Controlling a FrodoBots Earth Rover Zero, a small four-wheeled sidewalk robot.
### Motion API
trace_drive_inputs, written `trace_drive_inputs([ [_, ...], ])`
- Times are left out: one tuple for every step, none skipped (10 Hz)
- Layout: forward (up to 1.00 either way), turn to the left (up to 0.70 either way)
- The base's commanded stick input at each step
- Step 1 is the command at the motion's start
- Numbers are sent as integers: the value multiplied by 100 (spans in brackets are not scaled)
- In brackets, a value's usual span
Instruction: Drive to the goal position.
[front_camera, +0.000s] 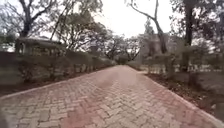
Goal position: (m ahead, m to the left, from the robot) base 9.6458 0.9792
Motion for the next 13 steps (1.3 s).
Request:
trace_drive_inputs([
  [70,0],
  [70,0],
  [70,0],
  [70,0],
  [70,0],
  [70,0],
  [70,0],
  [70,0],
  [70,0],
  [70,0],
  [70,0],
  [70,-10],
  [70,-18],
])
